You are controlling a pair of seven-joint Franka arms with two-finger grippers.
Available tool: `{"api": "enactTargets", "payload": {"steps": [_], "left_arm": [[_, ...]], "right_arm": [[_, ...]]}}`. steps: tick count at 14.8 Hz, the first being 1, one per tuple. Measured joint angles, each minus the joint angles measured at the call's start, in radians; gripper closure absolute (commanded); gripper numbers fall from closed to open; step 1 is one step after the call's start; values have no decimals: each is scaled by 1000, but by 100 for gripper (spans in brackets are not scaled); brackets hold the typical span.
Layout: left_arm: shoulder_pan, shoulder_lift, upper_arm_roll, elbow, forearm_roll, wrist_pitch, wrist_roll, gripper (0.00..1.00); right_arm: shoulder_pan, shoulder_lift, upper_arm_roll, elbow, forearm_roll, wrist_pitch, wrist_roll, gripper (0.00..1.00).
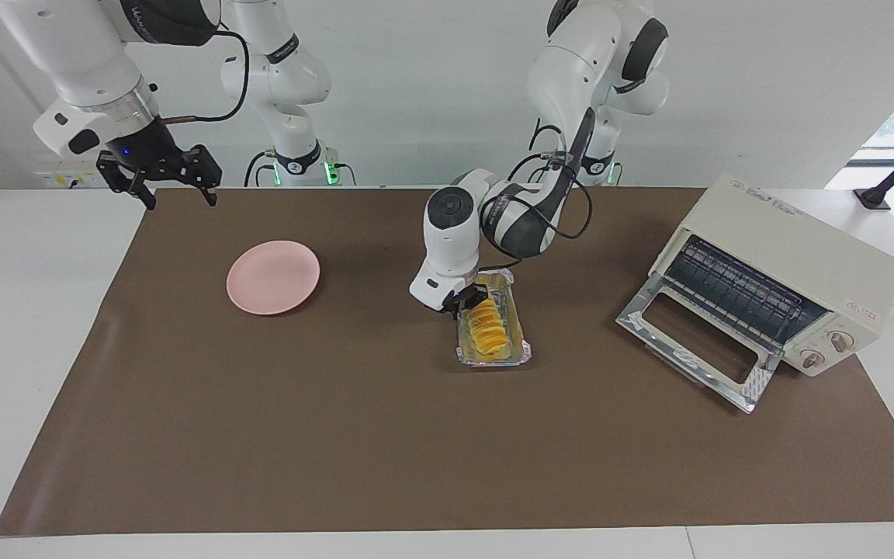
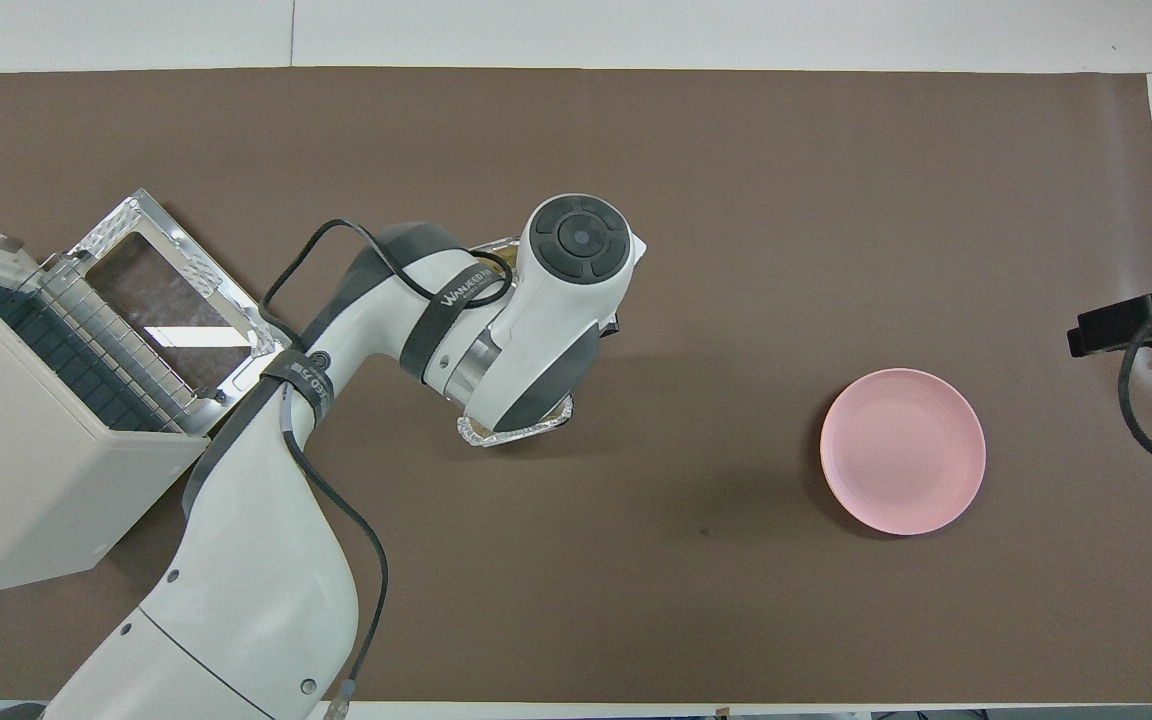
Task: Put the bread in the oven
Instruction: 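Lift the tray with the left gripper and insert it into the oven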
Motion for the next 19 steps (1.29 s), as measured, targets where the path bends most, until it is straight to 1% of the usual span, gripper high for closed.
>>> {"api": "enactTargets", "payload": {"steps": [3, 6, 8, 9, 11, 13, 15, 19], "left_arm": [[23, -31, 91, 71, -5, -55, 0, 100], [75, -57, 176, 79, -5, -93, 0, 100], [117, -58, 250, 76, -5, -111, 3, 100], [151, -58, 272, 74, -5, -137, 11, 100], [233, -58, 281, 74, -6, -206, 37, 100], [290, -58, 282, 72, -6, -257, 53, 100], [315, -61, 283, 57, -6, -274, 59, 100], [327, -93, 293, -42, -4, -273, 65, 100]], "right_arm": [[0, 0, 0, 0, 0, 0, 0, 0], [0, 0, 0, 0, 0, 0, 0, 0], [0, 0, 0, 0, 0, 0, 0, 0], [0, 0, 0, 0, 0, 0, 0, 0], [0, 0, 0, 0, 0, 0, 0, 0], [0, 0, 0, 0, 0, 0, 0, 0], [0, 0, 0, 0, 0, 0, 0, 0], [0, 0, 0, 0, 0, 0, 0, 0]]}}
